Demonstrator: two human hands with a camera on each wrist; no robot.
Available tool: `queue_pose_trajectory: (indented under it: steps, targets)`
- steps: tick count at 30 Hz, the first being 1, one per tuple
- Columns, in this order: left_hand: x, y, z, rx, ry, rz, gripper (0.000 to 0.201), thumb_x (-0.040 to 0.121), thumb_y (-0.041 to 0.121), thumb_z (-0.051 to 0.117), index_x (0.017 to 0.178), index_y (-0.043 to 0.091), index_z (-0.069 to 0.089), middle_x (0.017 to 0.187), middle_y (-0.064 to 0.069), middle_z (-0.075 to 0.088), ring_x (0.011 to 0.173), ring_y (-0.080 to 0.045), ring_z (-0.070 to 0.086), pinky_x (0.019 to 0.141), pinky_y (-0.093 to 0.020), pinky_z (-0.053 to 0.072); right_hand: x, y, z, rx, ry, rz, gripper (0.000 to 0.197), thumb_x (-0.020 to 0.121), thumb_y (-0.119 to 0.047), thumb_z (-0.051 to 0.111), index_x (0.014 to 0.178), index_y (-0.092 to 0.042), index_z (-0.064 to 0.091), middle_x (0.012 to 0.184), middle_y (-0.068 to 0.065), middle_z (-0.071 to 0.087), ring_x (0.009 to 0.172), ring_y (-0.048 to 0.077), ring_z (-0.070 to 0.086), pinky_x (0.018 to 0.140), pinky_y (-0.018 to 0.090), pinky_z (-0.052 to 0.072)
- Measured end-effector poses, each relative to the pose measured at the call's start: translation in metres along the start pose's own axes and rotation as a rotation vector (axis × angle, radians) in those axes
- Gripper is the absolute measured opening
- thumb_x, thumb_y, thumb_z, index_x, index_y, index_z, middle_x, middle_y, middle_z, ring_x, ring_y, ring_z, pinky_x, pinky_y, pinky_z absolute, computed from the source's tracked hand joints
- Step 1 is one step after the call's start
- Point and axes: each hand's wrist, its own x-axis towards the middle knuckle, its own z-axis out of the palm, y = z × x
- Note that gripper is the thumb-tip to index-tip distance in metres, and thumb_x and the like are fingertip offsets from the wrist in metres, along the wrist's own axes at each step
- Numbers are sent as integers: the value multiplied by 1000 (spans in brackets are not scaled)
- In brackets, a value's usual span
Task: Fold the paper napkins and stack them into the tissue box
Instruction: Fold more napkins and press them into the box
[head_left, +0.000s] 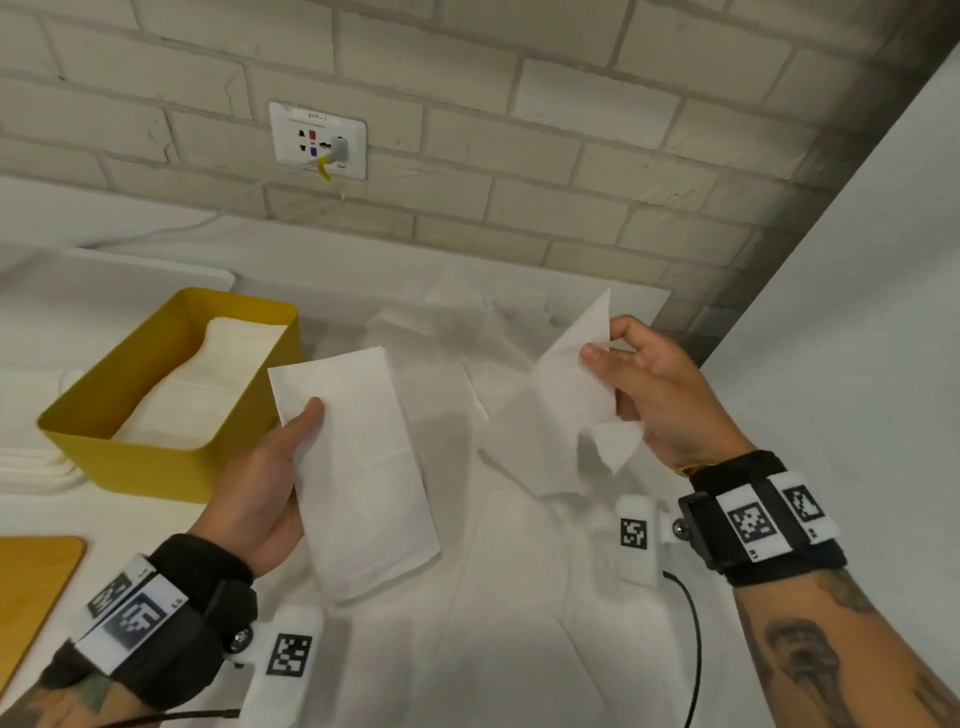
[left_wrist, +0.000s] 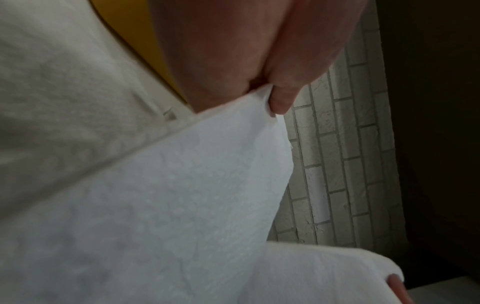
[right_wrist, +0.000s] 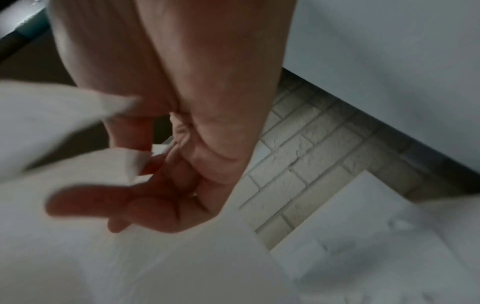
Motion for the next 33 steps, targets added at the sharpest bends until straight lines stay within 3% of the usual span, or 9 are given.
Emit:
queue_pose_trajectory:
  steps: [5,8,11,16,21,25,28,31,33]
  targets:
    - [-1,-4,-1,-21,5,-21,24,104,28,52,122,22,66,110,-1,79,94,-17,77,83,-41,53,0,29,27,302,-39,208,53,76,-13,76,125,-2,58,113,18,68,101,30,67,88,40,51]
    - [-1,-3,-6,-36,22,-42,26,104,28,52,125,19,65,113,-3,78,96,-18,76,83,-41,53,-2,53,43,320,-17,289,37,75,-14,64,111,-2,64,107,17,70,97,31,66,85,40,48]
    - [-3,-5,-12,-36,38,-62,27,104,29,52,126,18,65,113,-4,78,96,-20,77,83,-41,54,-6,64,51,320,78,300,10,91,-4,56,99,-9,61,95,9,69,88,24,66,74,33,49]
    - [-8,-12,-17,-19,62,-105,22,105,26,52,116,14,67,101,-4,80,84,-17,78,77,-38,53,0,60,46,256,100,270,20,97,-12,63,79,-20,57,84,4,70,78,21,65,73,37,46]
    - [-5,-18,-7,-1,11,-202,27,105,26,52,113,7,70,104,-11,79,84,-22,78,79,-39,53,15,17,55,369,91,83,7,101,-8,53,98,-13,58,93,4,72,86,18,69,76,34,56]
    - [2,-17,6,-54,-21,-223,32,106,29,52,119,6,68,109,-13,78,90,-25,78,82,-40,54,2,-8,75,391,-52,-25,13,96,-11,54,108,-9,53,97,2,74,93,17,71,79,30,59]
    - [8,-17,9,-135,-29,-189,36,107,32,48,128,9,65,119,-13,75,107,-29,74,95,-44,53,-24,4,91,296,-117,-23,28,91,-17,58,113,-2,52,105,5,76,101,21,72,89,36,58]
    - [15,-20,5,-223,-40,-176,41,105,28,47,139,8,59,133,-18,67,124,-37,63,109,-51,47,-50,34,107,216,-118,37,36,94,-20,64,113,7,52,110,19,72,108,37,68,97,45,53]
    - [16,-23,1,-294,-47,-183,41,105,26,47,140,8,58,138,-19,64,129,-38,59,113,-52,43,-62,50,114,189,-40,85,25,93,-17,64,110,1,60,106,13,75,105,31,70,91,36,56]
